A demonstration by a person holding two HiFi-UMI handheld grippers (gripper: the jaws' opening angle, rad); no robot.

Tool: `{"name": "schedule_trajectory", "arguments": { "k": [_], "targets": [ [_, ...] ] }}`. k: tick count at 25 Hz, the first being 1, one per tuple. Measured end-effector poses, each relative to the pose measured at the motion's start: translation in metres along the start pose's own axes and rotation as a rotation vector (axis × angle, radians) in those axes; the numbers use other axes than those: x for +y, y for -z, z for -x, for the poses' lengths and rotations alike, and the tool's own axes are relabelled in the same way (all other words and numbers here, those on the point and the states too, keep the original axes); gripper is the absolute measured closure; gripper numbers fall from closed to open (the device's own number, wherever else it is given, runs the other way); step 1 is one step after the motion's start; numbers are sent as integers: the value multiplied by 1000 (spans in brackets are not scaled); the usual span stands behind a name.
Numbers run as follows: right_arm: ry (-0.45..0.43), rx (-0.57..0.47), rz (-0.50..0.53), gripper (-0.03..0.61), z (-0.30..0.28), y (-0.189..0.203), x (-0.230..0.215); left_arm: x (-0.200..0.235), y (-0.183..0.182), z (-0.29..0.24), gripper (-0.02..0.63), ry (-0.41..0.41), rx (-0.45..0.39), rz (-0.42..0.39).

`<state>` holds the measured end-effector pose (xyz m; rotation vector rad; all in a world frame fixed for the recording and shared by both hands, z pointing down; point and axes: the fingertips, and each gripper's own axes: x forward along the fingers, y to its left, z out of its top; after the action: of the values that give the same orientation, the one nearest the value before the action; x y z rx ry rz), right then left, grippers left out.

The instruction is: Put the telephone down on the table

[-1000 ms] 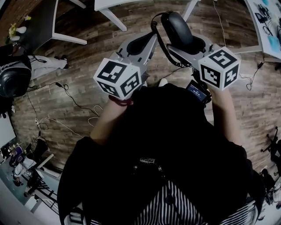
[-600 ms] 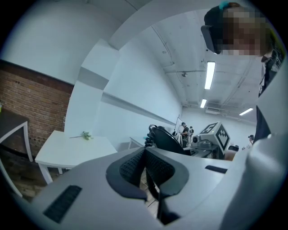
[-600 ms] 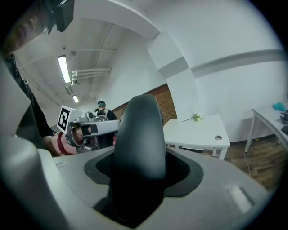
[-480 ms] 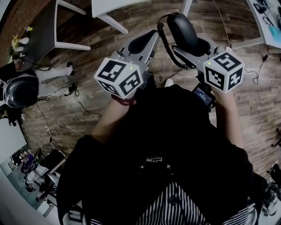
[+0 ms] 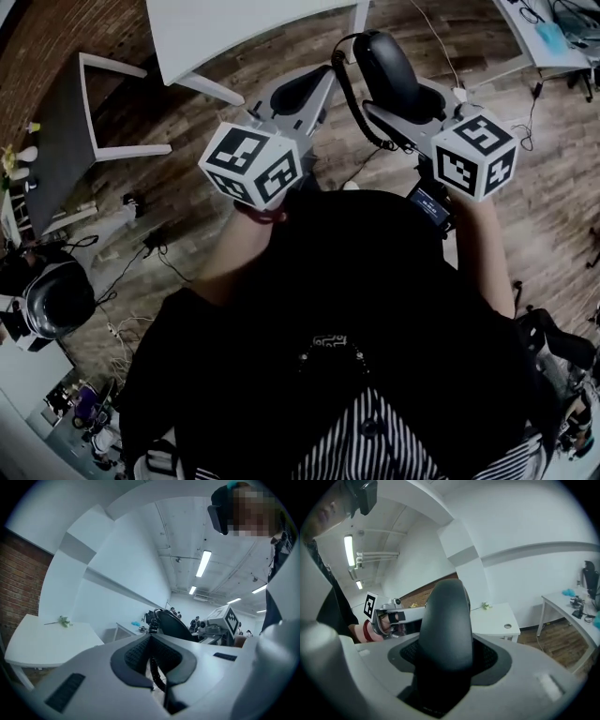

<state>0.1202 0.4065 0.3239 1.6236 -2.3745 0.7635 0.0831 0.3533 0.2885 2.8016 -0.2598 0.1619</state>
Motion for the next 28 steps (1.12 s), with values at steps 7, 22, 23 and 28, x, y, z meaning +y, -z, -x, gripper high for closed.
{"name": "schedule_trajectory", "arguments": {
  "k": [7,22,23,28],
  "targets": [
    [79,-12,-28,302,-36,-29,-29,45,-18,-21,607,75,21,-13],
    [126,12,-20,302,-149,-105,-31,162,-64,-16,607,128,19,23],
    [121,14,-17,302,-157,-108,-30,170,-65,-13,607,126,16,22],
    [90,30,-1,302,-205,-125,-19,215,-76,8,607,94,2,21]
  ]
}}
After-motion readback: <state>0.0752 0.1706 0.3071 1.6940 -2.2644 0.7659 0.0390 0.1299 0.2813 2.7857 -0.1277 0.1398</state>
